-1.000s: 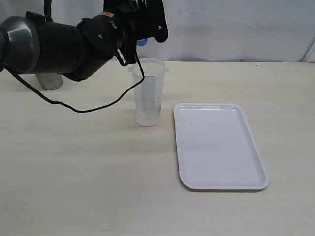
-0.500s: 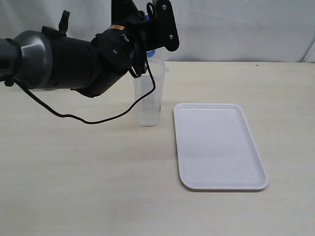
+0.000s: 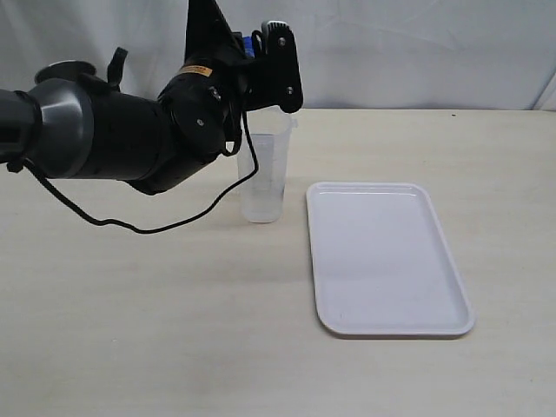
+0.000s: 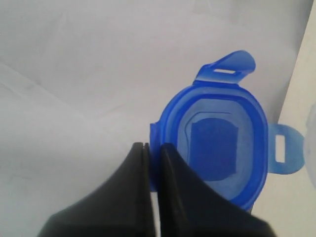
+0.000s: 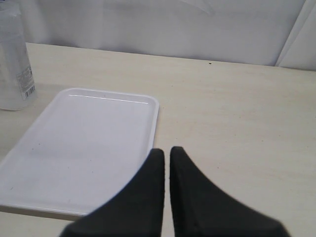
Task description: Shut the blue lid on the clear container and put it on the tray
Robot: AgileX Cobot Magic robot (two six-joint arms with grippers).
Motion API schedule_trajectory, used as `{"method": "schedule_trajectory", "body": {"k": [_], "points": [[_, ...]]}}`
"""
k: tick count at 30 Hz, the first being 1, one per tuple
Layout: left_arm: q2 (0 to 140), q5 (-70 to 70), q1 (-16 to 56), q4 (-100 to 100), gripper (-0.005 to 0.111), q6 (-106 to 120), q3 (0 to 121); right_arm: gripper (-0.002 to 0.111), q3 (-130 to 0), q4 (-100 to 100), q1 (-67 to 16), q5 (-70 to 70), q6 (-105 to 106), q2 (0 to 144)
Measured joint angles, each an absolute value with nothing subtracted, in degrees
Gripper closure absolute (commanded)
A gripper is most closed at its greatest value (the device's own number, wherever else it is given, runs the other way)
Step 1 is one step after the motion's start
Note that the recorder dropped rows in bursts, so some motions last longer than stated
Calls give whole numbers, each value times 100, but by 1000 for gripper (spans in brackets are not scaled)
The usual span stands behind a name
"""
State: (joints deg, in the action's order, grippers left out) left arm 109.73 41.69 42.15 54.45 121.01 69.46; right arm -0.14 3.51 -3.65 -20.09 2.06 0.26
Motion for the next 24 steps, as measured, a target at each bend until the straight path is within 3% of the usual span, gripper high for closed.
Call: {"method": "schedule_trajectory", "body": {"k": [24], "points": [[10973, 4240, 4506, 5075, 107, 12101, 6946, 104, -14, 351, -365, -2009, 206, 26]]}}
